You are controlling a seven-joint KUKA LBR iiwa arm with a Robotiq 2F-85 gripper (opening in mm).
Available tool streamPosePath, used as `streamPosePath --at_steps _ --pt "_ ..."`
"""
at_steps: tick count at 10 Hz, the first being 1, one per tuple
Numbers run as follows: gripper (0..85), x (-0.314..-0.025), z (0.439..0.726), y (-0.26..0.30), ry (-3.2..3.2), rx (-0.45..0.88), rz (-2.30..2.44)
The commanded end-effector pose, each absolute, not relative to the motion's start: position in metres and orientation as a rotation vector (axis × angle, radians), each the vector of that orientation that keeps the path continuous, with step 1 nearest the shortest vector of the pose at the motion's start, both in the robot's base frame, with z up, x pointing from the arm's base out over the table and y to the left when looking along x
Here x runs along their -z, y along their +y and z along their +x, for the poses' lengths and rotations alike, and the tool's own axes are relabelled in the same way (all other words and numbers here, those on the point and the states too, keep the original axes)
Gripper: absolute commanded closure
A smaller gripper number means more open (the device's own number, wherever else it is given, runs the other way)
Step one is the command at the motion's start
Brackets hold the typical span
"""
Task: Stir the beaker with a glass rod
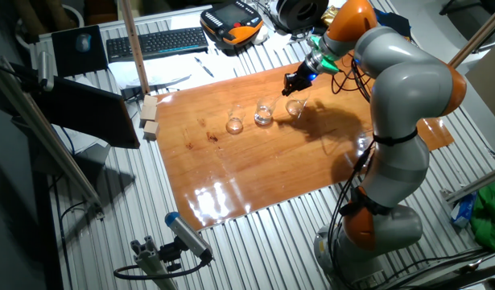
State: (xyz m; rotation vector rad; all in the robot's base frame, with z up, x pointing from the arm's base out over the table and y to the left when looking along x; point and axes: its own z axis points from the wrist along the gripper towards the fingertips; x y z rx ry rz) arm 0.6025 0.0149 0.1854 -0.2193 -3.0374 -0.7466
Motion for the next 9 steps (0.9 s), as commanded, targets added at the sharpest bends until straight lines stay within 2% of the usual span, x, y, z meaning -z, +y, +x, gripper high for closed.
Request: streamPosePath --at_steps 1,3,4,7,8,9 --pt "68.0 -0.1855 0.6025 0.0149 -3.040 0.745 -0.227" --pt "68.0 -0.1850 0.6025 0.0148 -3.044 0.747 -0.229" --pt "51.0 -0.1846 0.6025 0.0148 -3.046 0.745 -0.230" --pt "51.0 -0.1850 0.6023 0.0146 -3.054 0.740 -0.232" --pt "34.0 -0.1853 0.6022 0.0147 -3.057 0.736 -0.231" --pt "34.0 -0.1859 0.6022 0.0145 -3.060 0.730 -0.224"
